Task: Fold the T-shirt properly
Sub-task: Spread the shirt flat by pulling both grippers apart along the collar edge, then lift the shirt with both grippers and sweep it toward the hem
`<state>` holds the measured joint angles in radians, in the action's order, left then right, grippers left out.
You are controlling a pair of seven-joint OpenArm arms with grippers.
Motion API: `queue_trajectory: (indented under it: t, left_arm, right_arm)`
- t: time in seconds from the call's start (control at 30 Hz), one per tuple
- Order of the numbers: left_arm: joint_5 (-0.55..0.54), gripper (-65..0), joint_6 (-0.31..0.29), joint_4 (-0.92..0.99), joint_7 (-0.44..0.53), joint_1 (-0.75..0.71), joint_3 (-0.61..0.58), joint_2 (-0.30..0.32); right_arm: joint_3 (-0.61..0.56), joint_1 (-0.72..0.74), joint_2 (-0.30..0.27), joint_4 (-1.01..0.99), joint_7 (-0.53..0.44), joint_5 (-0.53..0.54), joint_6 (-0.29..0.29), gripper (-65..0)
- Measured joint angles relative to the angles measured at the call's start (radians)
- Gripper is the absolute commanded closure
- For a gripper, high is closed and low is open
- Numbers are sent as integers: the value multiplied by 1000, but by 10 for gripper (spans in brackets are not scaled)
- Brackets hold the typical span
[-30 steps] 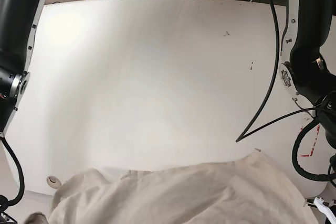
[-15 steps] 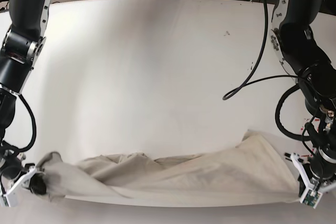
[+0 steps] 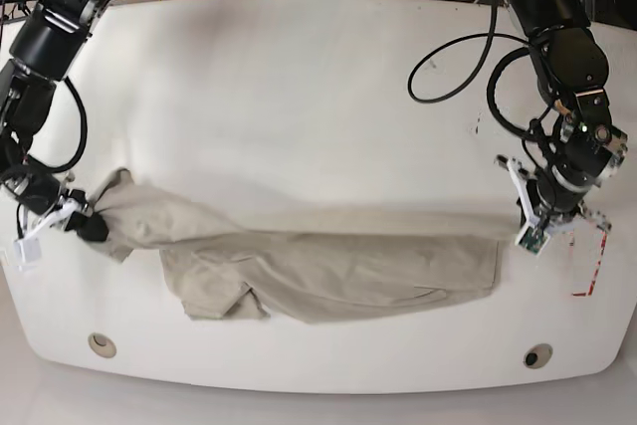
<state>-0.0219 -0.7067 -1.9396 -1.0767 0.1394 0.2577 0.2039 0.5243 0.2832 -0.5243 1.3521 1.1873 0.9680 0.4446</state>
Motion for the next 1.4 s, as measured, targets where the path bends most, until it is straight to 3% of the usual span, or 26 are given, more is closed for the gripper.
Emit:
queue_trajectory:
  t: [0.3,0.53,0.77,1.1,1.4]
  left_arm:
    - [10,0,0,-26,140,-269,14,-18]
    - [19,0,0,-26,141,-387,109,-16]
    - [18,0,2,-26,150,-400,216,-11]
    - [16,0,2,-26,148,-428,272,39]
    - [19,0,2,-26,143,-478,291,66]
  right_arm:
    - [91,-271,79,-1,19,134,-1,-2]
    - [90,-427,116,7,2,305,2,-119]
    - [105,-533,126,5,1,427,0,-184]
    - [190,-629,192,2,0,451,1,-339]
    - [191,-714,260,11,10,464,1,-352]
